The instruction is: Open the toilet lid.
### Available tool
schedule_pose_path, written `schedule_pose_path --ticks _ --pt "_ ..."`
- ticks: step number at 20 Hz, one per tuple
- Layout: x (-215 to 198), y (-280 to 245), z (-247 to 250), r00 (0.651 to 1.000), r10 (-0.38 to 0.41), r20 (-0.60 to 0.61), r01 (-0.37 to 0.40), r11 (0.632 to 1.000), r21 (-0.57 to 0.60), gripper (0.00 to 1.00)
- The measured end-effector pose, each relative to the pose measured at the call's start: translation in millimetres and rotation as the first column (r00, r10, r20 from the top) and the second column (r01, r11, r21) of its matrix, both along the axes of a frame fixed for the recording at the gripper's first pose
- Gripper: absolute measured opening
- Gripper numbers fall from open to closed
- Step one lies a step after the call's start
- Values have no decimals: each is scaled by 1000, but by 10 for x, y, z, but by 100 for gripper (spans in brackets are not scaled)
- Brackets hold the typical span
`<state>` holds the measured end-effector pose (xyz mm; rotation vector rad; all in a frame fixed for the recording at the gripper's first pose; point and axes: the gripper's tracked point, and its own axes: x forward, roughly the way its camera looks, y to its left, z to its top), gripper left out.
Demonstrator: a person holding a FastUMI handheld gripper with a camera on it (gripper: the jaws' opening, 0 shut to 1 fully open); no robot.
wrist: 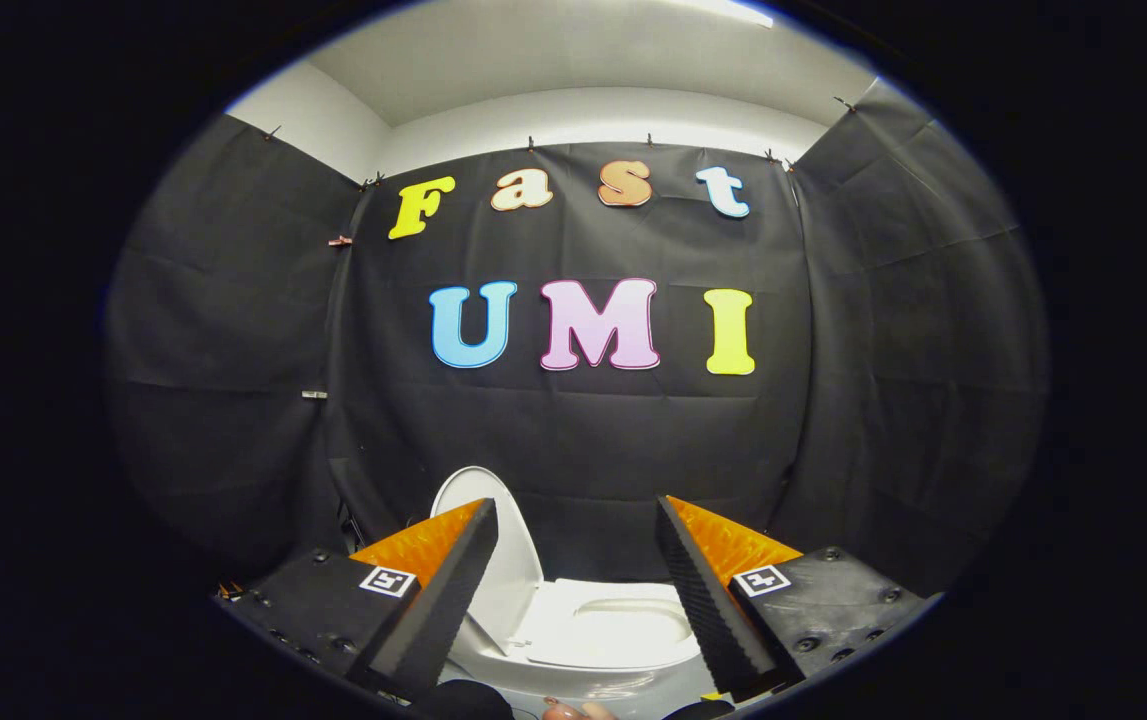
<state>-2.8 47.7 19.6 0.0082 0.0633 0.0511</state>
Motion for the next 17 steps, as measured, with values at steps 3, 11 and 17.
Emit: schedule_pose_path --ticks 3,11,17 --pt "-17 -16 -12 1000 1 -3 -1 1000 4 99" --pt "-8 -9 -5 1000 1 -1 -1 1000 7 99" --pt "-15 -8 -7 1000 2 -3 -2 1000 6 99"
